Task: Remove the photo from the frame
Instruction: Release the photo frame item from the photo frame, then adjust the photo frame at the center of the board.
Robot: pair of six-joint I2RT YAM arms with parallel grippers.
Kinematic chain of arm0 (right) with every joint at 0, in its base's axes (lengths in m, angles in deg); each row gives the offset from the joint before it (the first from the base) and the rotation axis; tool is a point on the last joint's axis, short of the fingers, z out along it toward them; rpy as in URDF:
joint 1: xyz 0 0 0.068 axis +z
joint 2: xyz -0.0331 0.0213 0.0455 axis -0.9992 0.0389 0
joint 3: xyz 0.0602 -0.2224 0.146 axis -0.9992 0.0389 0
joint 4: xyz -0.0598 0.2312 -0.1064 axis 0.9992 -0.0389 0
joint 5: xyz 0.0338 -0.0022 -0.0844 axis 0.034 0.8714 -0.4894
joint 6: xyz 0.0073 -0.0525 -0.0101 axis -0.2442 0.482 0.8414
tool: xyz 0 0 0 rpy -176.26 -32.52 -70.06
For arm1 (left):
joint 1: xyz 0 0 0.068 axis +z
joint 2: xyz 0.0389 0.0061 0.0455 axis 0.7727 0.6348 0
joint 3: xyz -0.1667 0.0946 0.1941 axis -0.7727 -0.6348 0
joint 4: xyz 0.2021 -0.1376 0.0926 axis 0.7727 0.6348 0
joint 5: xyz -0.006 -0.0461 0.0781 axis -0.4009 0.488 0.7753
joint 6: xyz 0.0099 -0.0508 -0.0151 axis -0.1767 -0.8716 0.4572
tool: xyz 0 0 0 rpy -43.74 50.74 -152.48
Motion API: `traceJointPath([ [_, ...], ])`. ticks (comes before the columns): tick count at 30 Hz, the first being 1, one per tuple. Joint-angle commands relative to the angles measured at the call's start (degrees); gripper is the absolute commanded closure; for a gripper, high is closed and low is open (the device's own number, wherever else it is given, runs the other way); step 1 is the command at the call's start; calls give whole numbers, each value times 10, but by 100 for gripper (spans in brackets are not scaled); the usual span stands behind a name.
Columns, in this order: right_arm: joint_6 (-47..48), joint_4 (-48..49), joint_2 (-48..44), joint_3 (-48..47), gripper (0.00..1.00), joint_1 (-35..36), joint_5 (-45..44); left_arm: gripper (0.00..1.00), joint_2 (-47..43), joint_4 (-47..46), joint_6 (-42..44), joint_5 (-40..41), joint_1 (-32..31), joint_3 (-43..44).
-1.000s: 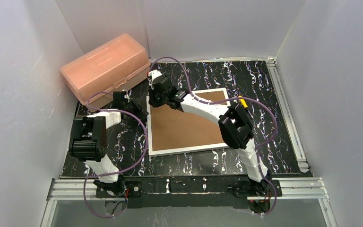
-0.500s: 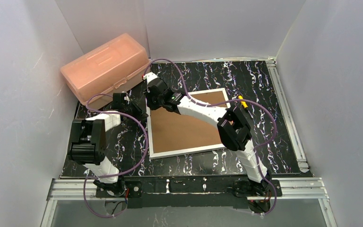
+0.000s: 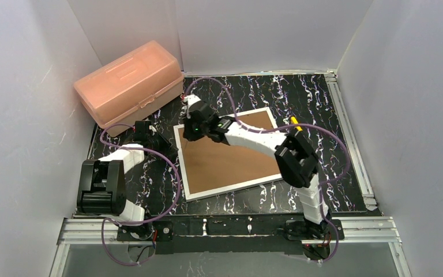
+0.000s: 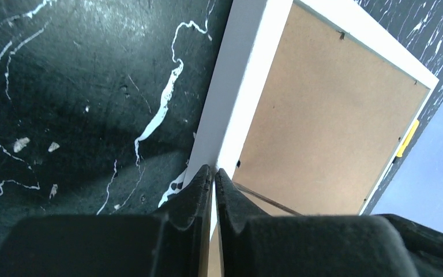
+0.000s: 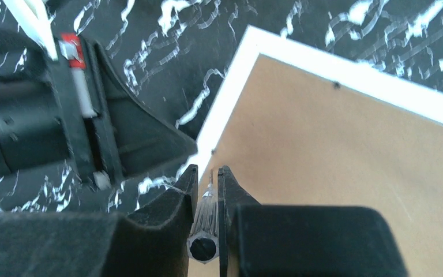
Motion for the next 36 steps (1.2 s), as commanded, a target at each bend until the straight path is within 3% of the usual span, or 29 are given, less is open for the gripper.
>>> traceJointPath([
  [1,-83,124,-104,129,99,-79,127,95,-37,33,2,-40,3,3],
  [7,-103,196,-206,287,99,-166,198,93,-54,41,21,-34,7,2],
  [19,-29,120,-441,451,99,-200,168,69,-91,113,133,-65,-3,97],
  [26,-34,71,-528,503,99,-200,71,60,-86,68,188,-53,-77,121],
  [32,-92,25,-603,538,99,-200,-23,46,-32,61,336,-16,-151,194],
  [36,-93,-8,-661,548,99,-200,-46,44,32,78,431,-81,-159,252],
])
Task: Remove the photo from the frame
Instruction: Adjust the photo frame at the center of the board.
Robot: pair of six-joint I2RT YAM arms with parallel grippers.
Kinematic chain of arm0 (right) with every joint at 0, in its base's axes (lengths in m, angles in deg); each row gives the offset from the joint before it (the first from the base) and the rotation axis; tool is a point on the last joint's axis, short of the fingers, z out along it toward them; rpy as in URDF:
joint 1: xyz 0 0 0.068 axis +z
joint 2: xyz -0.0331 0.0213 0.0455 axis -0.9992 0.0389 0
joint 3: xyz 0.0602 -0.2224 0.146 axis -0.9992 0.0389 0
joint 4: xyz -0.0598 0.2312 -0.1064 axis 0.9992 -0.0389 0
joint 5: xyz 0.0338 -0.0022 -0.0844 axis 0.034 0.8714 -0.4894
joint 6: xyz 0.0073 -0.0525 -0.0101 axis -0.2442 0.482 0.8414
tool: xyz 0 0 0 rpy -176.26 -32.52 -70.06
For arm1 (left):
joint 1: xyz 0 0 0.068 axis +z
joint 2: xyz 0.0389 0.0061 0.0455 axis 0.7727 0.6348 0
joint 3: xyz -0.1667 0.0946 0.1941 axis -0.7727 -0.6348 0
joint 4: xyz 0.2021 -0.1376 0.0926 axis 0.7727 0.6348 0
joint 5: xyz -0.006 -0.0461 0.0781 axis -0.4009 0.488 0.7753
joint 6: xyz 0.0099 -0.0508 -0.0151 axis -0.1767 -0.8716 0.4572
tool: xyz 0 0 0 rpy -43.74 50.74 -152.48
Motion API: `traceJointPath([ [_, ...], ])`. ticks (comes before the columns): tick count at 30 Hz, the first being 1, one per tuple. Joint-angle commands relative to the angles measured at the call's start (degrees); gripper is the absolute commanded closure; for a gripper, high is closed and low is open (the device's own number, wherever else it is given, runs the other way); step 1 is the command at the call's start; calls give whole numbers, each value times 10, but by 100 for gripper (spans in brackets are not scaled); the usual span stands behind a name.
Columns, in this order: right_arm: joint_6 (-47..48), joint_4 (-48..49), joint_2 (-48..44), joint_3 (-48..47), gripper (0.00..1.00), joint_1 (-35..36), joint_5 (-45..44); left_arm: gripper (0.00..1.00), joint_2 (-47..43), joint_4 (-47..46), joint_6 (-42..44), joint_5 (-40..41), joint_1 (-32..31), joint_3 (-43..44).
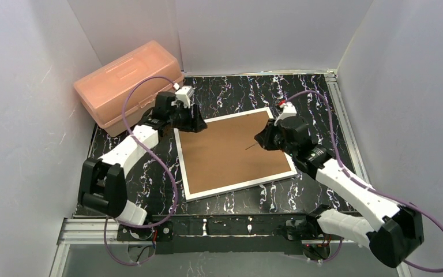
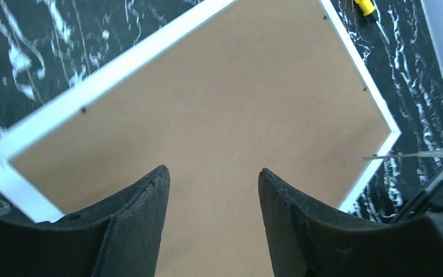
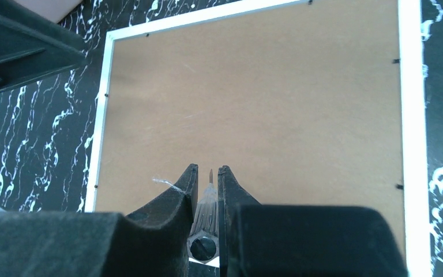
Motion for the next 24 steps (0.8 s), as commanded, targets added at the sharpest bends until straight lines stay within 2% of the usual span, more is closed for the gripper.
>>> traceJointPath([
  [1,-14,-39,-69,2,99,-1,-57,41,64,28,143,-39,-5,77],
  [5,-2,-77,-108,-2,99,-1,-65,23,141,100,248,-30,-14,159],
  [7,0,-84,-126,-4,99,0,-65,10,179,135,276,-22,-17,203],
  [8,0,-84,-134,-4,99,-1,-65,9,196,152,289,-24,-18,224],
  [16,13,-97,-150,-15,99,-1,-73,18,332,240,360,-36,-31,374],
  [21,21,-109,-146,-17,99,-1,-63,33,415,290,364,-64,-31,476],
  [24,25,-127,-150,-15,99,0,-57,33,438,290,364,-66,-31,494],
])
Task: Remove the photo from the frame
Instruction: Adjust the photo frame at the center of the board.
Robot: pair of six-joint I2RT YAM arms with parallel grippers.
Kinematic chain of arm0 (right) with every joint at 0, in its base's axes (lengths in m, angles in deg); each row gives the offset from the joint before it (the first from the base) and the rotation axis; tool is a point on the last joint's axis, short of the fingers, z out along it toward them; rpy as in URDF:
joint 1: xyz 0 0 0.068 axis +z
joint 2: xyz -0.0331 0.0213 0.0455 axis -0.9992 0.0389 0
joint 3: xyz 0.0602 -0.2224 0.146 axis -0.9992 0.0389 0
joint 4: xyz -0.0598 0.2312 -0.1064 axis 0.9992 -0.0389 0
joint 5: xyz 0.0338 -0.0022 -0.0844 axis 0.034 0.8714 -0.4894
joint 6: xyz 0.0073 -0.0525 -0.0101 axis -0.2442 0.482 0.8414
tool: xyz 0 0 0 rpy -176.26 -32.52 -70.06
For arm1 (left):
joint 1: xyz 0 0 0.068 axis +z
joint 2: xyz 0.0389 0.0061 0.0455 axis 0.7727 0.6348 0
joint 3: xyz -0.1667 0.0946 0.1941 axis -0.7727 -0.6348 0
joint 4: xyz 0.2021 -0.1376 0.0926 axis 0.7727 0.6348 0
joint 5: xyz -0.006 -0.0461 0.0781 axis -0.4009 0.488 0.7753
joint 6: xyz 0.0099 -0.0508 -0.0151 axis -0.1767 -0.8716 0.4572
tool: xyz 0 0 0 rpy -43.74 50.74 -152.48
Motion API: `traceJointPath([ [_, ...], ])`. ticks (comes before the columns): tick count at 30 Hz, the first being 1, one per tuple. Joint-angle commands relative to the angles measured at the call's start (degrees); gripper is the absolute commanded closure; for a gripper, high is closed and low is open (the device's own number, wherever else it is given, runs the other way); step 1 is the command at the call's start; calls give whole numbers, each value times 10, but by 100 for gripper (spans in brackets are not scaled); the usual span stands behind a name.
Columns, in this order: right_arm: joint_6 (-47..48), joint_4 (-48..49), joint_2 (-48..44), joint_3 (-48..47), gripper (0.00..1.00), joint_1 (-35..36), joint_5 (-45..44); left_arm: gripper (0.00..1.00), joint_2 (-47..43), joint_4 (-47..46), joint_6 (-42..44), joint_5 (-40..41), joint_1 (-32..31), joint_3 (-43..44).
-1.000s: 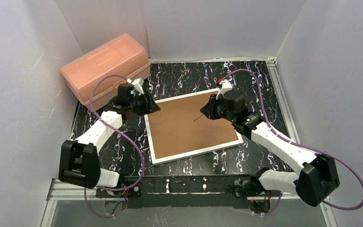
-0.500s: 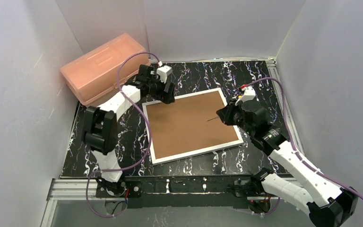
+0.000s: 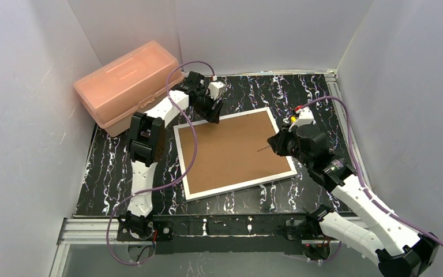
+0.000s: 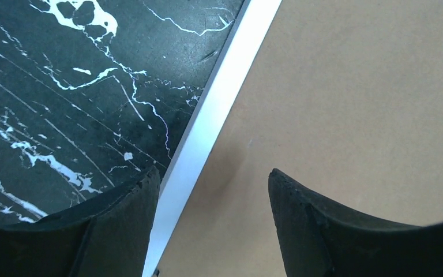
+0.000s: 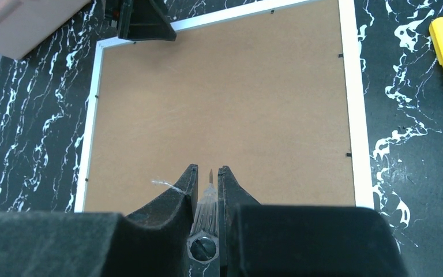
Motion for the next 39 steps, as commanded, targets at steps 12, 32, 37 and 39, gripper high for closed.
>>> traceJointPath([
  [12,-11,-180,-20,-35,99,-1,19,45,60,60,6,17,0,57],
  [32,-157,-288,17,5,99,-1,-192,71,-46,-9,-133,93,13,-138],
  [37,-183,-296,32,10,99,-1,-218,72,-88,-42,-194,109,26,-209],
  [39,-193,-298,38,14,99,-1,-231,72,-100,-43,-215,121,28,-229],
])
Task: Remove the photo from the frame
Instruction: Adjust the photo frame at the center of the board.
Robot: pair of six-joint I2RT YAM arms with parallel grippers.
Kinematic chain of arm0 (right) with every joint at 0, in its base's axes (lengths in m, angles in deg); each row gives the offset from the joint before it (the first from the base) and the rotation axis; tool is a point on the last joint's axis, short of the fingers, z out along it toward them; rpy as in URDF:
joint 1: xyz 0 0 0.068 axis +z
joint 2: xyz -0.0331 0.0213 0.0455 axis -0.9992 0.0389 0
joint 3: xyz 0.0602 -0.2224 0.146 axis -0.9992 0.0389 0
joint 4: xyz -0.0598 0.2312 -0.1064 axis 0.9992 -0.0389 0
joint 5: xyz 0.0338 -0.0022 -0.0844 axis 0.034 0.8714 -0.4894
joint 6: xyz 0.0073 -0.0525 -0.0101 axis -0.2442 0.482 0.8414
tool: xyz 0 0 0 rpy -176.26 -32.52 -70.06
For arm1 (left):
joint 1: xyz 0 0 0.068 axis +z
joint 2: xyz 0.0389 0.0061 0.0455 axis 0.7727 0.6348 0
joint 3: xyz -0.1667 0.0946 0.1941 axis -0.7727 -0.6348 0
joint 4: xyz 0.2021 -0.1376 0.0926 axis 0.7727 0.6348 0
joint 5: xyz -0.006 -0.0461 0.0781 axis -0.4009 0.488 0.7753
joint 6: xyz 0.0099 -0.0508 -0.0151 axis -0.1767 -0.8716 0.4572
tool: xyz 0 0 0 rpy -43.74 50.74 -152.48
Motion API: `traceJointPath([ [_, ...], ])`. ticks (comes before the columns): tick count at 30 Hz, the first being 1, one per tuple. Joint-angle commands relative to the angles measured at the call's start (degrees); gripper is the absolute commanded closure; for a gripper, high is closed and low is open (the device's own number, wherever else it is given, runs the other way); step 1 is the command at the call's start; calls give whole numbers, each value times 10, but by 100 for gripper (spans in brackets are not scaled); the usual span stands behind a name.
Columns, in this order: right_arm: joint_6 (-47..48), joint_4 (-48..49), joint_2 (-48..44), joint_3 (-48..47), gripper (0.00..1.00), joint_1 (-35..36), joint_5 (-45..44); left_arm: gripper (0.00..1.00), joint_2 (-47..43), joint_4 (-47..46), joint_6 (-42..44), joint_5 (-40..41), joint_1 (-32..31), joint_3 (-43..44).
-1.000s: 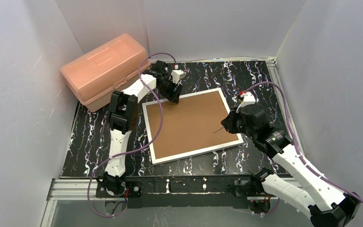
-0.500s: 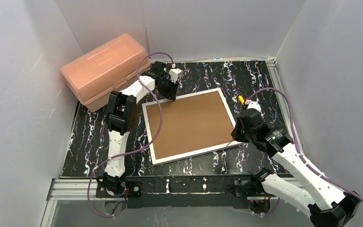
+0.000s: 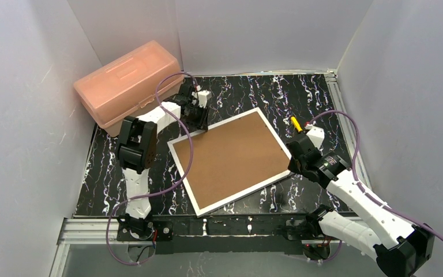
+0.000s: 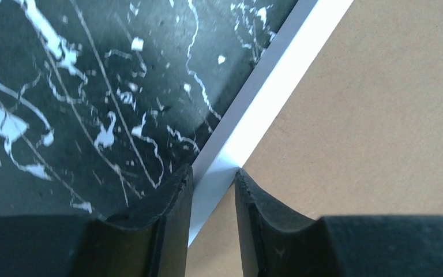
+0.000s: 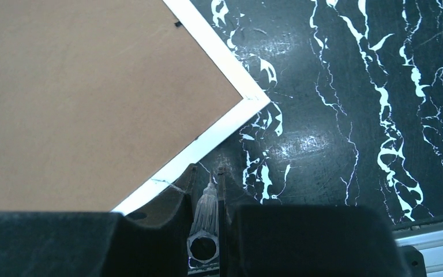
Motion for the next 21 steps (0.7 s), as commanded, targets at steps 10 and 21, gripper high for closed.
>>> traceJointPath([
  [10,-53,91,49,28,99,-1,-59,68,-109,26,-117,58,13,-151],
  [21,-2,218,174,-33,99,-4,-20,28,-200,-26,-238,84,18,-262],
])
